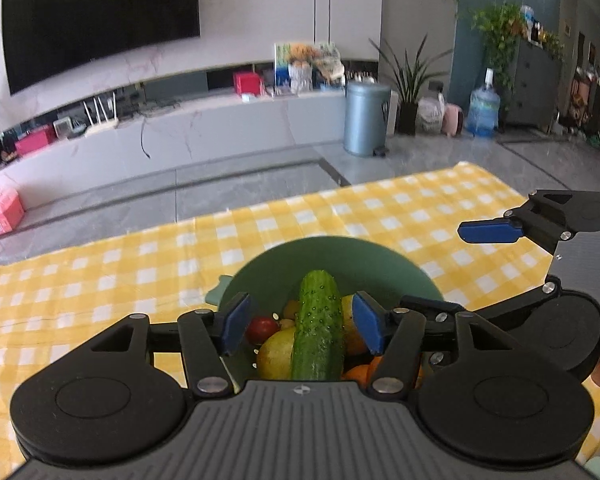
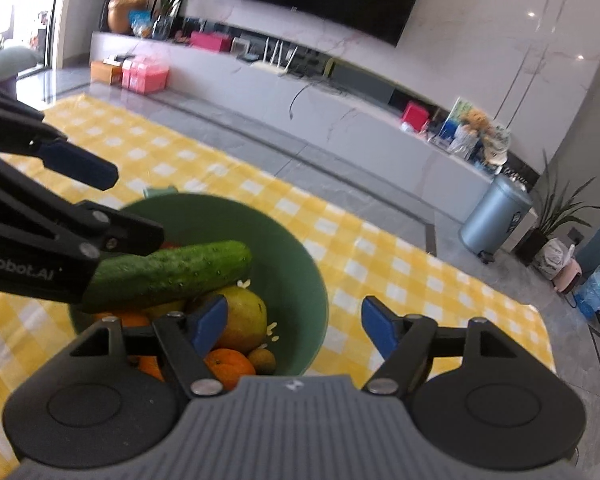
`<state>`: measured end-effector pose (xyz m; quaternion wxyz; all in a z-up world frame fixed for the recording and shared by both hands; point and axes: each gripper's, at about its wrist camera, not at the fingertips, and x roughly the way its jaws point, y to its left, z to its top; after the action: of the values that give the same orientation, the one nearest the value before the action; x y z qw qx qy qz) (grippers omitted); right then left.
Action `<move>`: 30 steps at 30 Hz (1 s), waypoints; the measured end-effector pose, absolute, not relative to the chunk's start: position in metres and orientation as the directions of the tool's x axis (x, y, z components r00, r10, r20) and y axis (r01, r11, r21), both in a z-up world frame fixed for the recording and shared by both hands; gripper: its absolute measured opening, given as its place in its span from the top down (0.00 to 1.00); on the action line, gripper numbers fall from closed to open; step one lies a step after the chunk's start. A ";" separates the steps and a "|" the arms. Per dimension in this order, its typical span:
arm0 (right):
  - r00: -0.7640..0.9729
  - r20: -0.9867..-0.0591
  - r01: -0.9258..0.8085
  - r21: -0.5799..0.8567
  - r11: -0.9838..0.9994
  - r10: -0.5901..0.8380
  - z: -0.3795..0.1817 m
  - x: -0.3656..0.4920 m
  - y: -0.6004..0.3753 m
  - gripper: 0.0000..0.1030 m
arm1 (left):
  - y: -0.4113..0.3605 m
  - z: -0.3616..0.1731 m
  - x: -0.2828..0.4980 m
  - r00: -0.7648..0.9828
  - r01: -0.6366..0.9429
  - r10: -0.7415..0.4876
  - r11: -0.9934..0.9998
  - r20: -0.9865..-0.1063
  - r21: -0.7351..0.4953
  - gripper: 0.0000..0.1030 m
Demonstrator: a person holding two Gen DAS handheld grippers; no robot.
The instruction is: Organize fruits
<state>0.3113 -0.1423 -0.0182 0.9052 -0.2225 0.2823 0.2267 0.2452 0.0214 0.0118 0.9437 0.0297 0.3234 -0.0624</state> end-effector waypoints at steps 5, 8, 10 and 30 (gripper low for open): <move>0.807 -0.519 -0.460 -0.251 0.852 0.282 -0.003 0.278 -0.156 0.26 | 0.020 0.024 0.213 0.836 0.122 -0.091 0.992 -0.542 0.022 0.33; 0.848 -0.452 -0.402 -0.206 0.892 0.277 0.002 0.254 -0.167 0.22 | 0.019 0.027 0.196 0.858 0.101 -0.073 0.995 -0.509 0.027 0.33; 0.861 -0.423 -0.376 -0.158 0.913 0.282 0.002 0.237 -0.174 0.21 | 0.018 0.028 0.184 0.872 0.088 -0.066 0.996 -0.484 0.022 0.33; 0.882 -0.359 -0.275 0.134 0.952 0.306 -0.035 0.139 -0.200 0.07 | 0.010 -0.015 0.121 0.939 -0.039 0.059 0.997 -0.339 0.066 0.12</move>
<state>0.1391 -0.1998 -0.0346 0.9693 0.0396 0.1911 0.1499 0.1208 0.0098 -0.0153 0.9842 0.0289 0.1730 0.0250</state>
